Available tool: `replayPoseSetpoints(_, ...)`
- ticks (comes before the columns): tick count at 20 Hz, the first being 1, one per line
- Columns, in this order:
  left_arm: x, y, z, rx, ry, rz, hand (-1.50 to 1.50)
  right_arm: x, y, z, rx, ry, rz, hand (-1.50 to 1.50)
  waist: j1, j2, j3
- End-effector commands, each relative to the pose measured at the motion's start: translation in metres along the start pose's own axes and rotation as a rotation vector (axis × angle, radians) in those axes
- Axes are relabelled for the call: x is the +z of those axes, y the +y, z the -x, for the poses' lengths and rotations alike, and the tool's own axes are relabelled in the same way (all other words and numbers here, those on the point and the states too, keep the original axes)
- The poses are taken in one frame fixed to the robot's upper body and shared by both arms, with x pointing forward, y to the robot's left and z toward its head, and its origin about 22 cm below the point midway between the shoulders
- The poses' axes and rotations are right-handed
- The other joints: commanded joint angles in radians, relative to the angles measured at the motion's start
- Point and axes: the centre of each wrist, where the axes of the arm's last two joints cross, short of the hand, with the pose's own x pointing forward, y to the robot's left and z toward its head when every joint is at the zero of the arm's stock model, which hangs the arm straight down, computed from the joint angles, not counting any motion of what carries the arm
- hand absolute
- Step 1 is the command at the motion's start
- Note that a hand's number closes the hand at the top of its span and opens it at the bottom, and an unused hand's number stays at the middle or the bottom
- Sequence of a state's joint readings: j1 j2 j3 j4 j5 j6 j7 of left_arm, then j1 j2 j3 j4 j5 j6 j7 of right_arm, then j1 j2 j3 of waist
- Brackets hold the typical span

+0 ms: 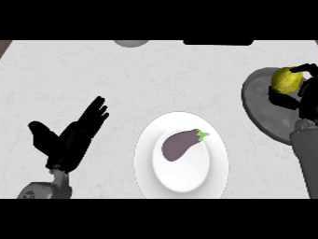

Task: Pick the pear from the plate and place it in the pan

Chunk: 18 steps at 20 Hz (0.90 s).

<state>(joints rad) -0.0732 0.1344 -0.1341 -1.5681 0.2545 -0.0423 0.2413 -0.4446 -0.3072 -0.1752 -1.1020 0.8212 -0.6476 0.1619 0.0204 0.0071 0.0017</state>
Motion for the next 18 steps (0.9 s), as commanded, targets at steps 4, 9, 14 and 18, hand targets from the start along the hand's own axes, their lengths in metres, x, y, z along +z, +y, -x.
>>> replayPoseSetpoints(4,0.009,-0.012,0.0,0.001,0.005,0.013,0.0,-0.043,0.001,0.049,-0.011,0.011,0.023,1.5,0.004,0.0,0.0)
replayPoseSetpoints(9,-0.004,-0.014,0.0,-0.004,0.003,0.039,0.0,-0.054,-0.002,0.072,0.176,0.188,-0.197,-1.5,0.031,0.013,0.0)
replayPoseSetpoints(14,-0.003,-0.016,-0.001,0.001,0.0,0.036,0.0,-0.063,0.005,0.065,0.076,0.191,-0.271,-1.5,0.027,0.009,0.002)
replayPoseSetpoints(18,-0.009,-0.016,0.001,0.002,-0.022,0.026,0.0,-0.044,0.02,0.062,-0.168,0.155,-0.185,-1.5,0.022,0.014,0.004)
